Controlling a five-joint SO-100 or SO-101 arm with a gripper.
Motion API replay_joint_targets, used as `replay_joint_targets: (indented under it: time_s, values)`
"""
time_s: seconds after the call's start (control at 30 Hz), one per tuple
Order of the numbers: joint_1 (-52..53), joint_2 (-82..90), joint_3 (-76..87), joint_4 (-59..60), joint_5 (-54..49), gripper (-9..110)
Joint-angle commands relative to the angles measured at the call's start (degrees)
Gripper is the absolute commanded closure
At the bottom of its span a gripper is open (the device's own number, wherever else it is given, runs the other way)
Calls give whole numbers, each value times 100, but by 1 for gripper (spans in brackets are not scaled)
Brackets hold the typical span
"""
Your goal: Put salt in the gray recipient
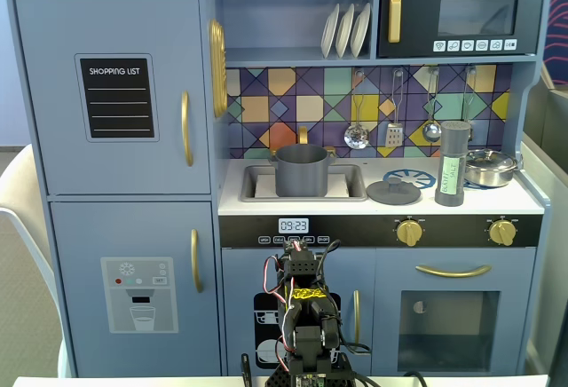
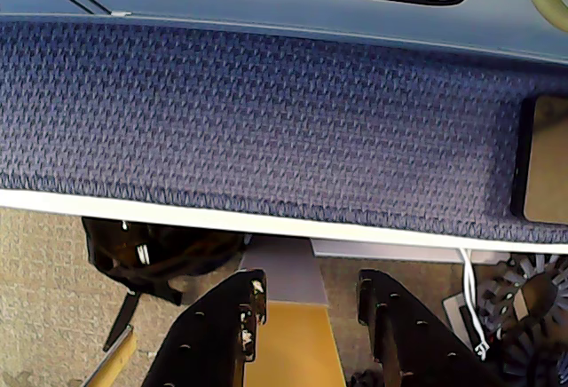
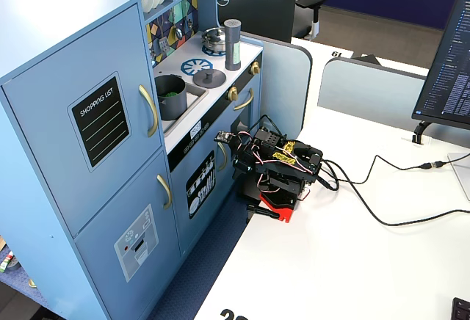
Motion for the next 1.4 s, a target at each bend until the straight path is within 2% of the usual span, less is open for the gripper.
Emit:
replay_joint_targets:
  time_s: [0.0, 0.3, 0.47, 0.77, 0.83, 0.97, 1.27, 1.37]
  values:
    - [35, 18, -44, 18, -149, 101]
    - [9, 18, -44, 18, -114, 101]
    - [492, -290, -615, -448, 53, 101]
    - [3076, -2180, -4210, -729, -378, 101]
    - [3630, -2303, -4553, -1134, -413, 101]
    - [4307, -2391, -4676, -2865, 35, 101]
    - [4412, -3463, -5273, -4948, -53, 101]
    - [4526, -3937, -5388, -5739, 167, 89]
